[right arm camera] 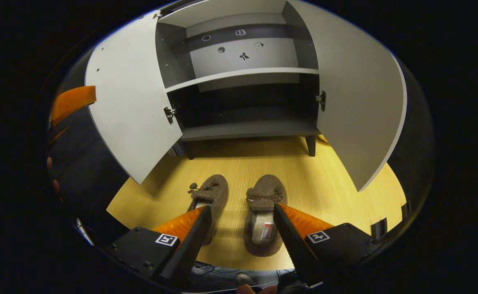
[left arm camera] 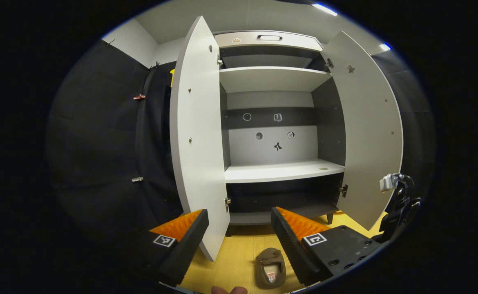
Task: Grab one shoe with the right hand and put it into the shoe cabinet, grab the other shoe with the left hand and put it into the shoe cabinet; then close the right door with the right hand and the left door with the left hand.
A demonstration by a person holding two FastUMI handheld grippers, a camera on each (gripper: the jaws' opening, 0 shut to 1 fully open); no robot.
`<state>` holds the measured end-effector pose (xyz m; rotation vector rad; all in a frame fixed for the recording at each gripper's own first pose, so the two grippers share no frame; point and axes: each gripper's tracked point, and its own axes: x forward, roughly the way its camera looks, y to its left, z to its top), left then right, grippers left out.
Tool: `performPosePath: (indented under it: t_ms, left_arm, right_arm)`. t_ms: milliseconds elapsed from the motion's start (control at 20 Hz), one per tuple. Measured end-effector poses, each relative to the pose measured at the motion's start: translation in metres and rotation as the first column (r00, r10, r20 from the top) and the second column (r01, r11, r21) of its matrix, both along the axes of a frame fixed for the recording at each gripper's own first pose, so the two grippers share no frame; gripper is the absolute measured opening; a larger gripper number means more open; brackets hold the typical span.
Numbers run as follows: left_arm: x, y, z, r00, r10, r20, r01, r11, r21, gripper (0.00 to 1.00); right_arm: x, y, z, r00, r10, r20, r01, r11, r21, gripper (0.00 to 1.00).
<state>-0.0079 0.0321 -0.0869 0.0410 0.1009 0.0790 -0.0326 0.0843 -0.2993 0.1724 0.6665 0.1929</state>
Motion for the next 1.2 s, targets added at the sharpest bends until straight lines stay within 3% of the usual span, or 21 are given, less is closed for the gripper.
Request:
performPosePath:
  t_ms: [250,550,800,950,1000,1050,1100,1200]
  left_arm:
    - [0.001,0.010,-0.017,0.999,0.016,-0.033,-0.017,1.000,-0.012,0.98]
    - [0.008,0.022,-0.040,0.996,0.022,-0.082,-0.023,1.000,-0.019,0.98]
    - [0.010,0.025,-0.056,0.994,0.011,-0.108,-0.014,1.000,-0.023,0.98]
    - [0.012,0.027,-0.062,0.992,0.009,-0.125,-0.012,1.000,-0.019,0.98]
    - [0.012,0.028,-0.063,0.992,0.009,-0.126,-0.012,1.000,-0.023,0.98]
    - [0.012,0.028,-0.063,0.992,0.009,-0.126,-0.013,1.000,-0.028,0.98]
    - [0.013,0.028,-0.065,0.992,0.010,-0.127,-0.014,0.999,-0.033,0.98]
    - [0.013,0.026,-0.068,0.991,0.007,-0.133,-0.012,0.999,-0.038,0.98]
  right_arm:
    - [0.010,0.014,-0.051,0.996,-0.001,-0.092,0.002,1.000,0.006,0.99]
    - [0.044,0.018,-0.104,0.991,-0.050,-0.127,0.046,0.998,-0.036,0.99]
    - [0.075,0.016,-0.127,0.983,-0.133,-0.123,0.126,0.990,-0.062,0.81]
    - [0.084,0.008,-0.132,0.979,-0.180,-0.095,0.171,0.981,-0.096,0.57]
    - [0.086,0.005,-0.132,0.977,-0.192,-0.091,0.183,0.978,-0.100,0.34]
    - [0.082,0.003,-0.129,0.976,-0.195,-0.093,0.188,0.978,-0.085,0.35]
    - [0.086,0.005,-0.135,0.978,-0.182,-0.100,0.174,0.981,-0.080,0.14]
    - [0.085,0.004,-0.132,0.986,-0.140,-0.093,0.133,0.988,-0.077,0.14]
